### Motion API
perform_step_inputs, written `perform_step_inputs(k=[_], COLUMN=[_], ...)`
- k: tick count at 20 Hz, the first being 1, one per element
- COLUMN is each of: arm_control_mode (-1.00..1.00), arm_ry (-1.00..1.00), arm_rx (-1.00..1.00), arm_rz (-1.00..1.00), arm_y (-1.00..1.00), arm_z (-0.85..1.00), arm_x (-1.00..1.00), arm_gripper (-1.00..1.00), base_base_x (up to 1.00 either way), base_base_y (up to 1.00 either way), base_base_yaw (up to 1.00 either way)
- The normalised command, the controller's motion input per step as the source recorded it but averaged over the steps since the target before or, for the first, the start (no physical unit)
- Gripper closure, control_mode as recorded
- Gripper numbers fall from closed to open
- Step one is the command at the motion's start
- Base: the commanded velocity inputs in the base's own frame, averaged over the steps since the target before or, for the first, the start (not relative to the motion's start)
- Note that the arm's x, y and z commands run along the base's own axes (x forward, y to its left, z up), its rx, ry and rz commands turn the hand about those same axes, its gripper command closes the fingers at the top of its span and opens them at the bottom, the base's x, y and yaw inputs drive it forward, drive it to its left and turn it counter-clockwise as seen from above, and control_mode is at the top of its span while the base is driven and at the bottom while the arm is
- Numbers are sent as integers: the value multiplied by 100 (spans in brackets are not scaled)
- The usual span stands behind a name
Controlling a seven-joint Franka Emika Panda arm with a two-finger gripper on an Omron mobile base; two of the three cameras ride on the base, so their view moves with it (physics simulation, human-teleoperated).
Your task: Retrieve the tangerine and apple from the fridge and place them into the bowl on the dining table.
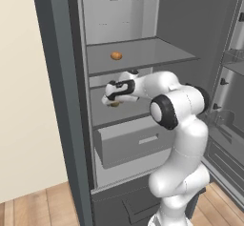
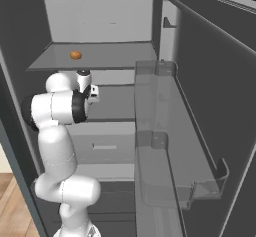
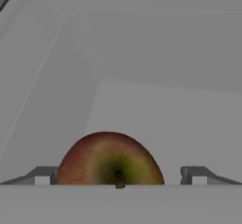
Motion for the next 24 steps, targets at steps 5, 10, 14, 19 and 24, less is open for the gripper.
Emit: perform_step_inputs(k=[5, 10, 14, 19, 24], arm_control_mode=[-100, -100, -100, -100, -100], arm_ry=[-1, -3, -3, -4, -2], arm_rx=[0, 0, 0, 0, 0], arm_rz=[0, 0, 0, 0, 0], arm_y=[0, 5, 6, 6, 0], arm_z=[-66, -46, -38, -28, -2], arm_x=[-68, -14, 0, 0, -7], arm_gripper=[-100, -100, 100, 100, 100], base_base_x=[0, 0, 0, 0, 0], base_base_y=[0, 0, 0, 0, 0], base_base_yaw=[0, 0, 0, 0, 0])
